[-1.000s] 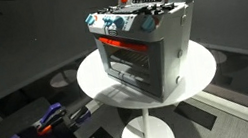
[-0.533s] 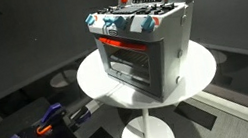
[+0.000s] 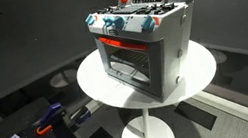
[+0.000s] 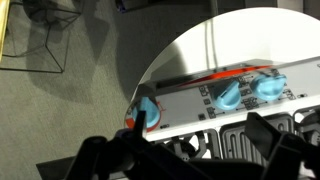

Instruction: Press the top orange button on the microwave oven controlling panel of the stove

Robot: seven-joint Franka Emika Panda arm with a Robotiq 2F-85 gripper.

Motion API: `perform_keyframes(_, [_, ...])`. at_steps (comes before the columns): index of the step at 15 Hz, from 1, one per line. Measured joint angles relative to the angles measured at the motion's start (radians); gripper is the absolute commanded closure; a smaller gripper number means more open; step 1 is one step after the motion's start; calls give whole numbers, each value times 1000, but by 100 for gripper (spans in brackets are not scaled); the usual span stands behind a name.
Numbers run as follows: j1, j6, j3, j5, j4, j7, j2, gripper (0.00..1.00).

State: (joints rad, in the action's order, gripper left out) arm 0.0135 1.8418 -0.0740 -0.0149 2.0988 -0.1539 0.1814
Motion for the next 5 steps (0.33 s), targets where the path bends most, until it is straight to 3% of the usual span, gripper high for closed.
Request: perform_keyframes(5, [0,-36,0,0,0,11,12,0])
